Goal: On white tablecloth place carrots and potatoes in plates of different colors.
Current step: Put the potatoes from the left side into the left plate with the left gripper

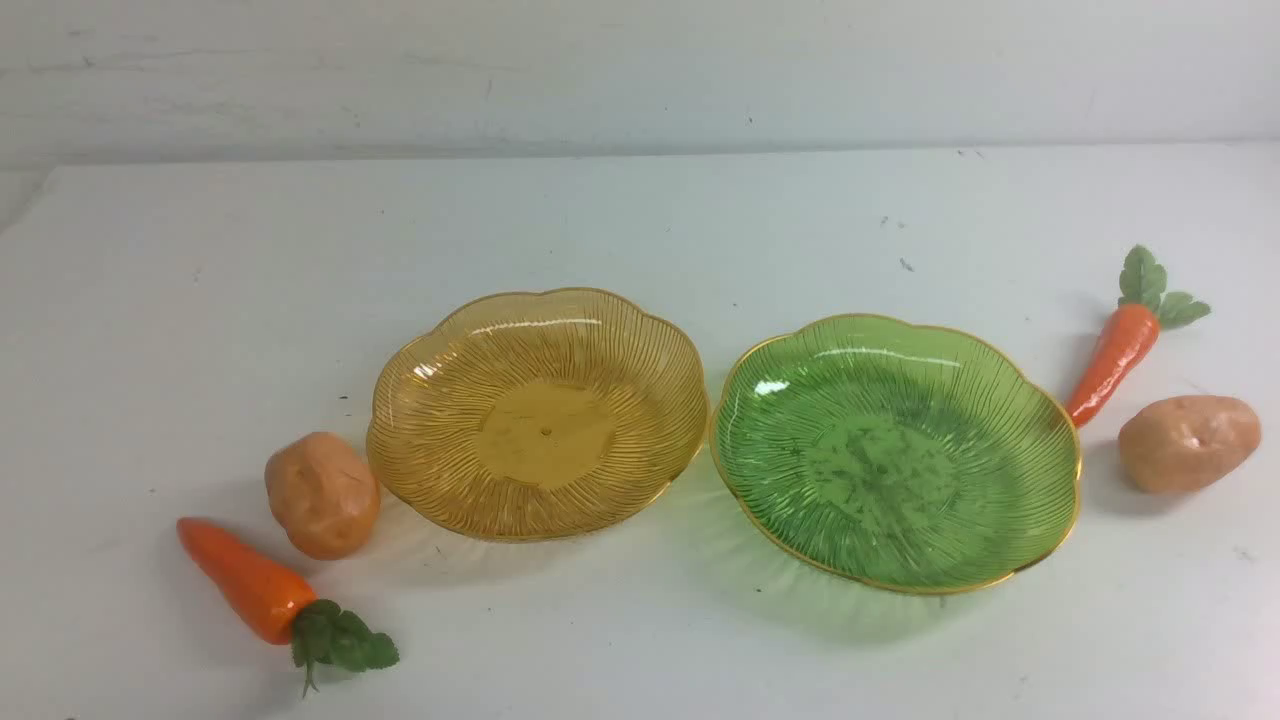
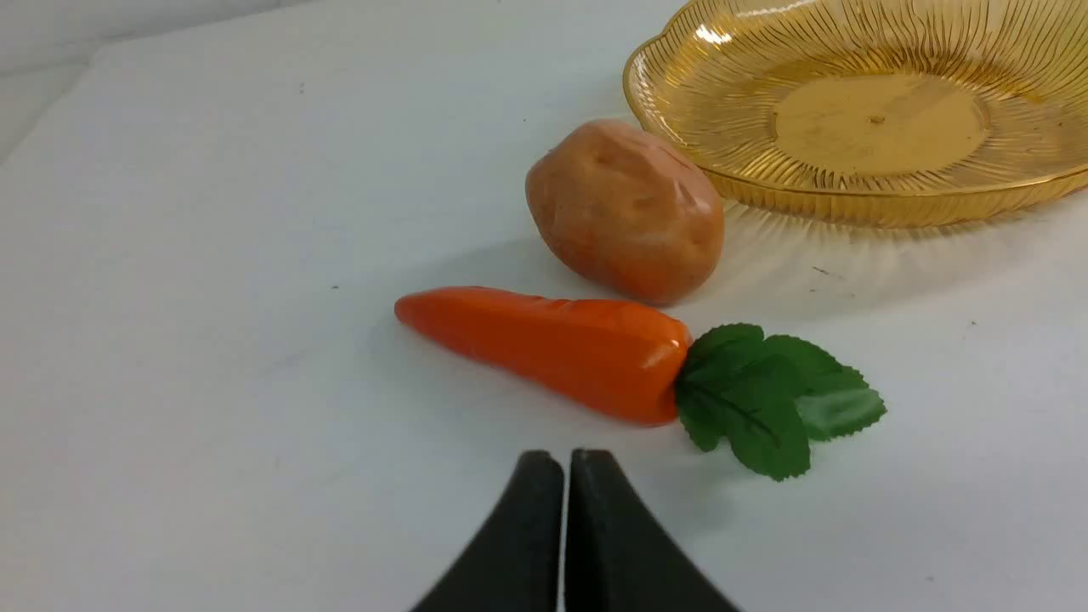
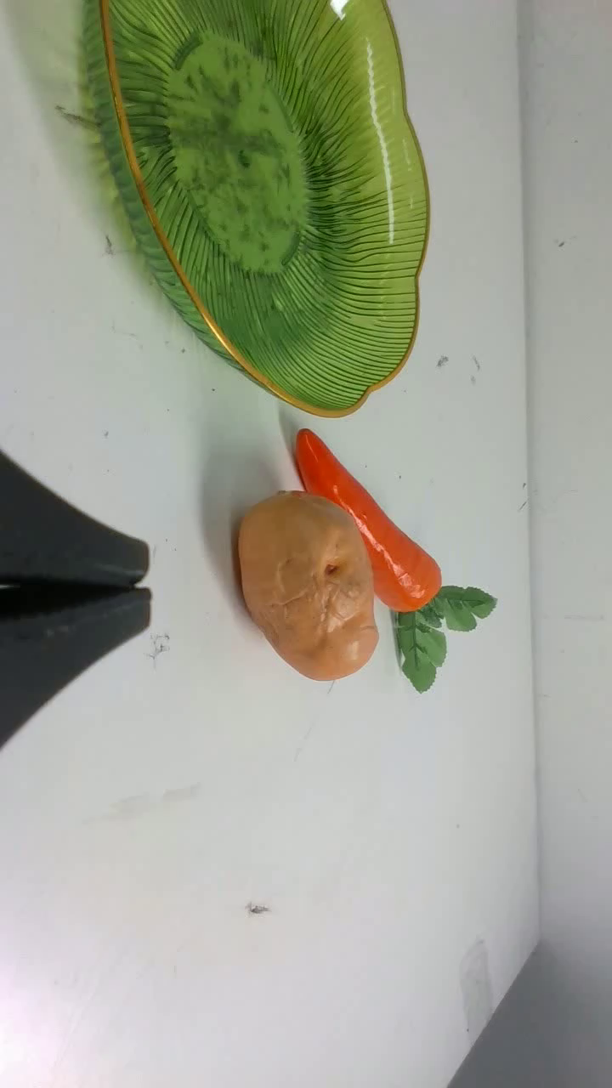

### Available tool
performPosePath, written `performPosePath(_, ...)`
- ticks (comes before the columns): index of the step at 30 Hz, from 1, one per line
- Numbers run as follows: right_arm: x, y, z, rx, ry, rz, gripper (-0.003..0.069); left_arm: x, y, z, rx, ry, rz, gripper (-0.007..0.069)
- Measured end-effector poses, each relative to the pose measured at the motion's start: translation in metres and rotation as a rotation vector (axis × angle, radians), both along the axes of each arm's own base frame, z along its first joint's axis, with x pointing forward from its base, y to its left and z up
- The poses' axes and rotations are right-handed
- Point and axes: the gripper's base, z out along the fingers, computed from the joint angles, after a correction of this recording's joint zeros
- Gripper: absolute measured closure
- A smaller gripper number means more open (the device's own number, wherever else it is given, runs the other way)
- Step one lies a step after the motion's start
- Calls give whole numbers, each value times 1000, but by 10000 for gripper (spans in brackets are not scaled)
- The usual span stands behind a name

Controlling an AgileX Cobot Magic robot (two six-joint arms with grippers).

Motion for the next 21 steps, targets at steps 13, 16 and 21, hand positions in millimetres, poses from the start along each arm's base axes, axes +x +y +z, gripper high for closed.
performPosePath(13,0,0,0,0,0,0,674,0,0,0,0,0,0,628)
performPosePath(16,0,0,0,0,0,0,674,0,0,0,7,0,1,628)
performPosePath(21,0,0,0,0,0,0,674,2,-2,9,-171,-93,21,628)
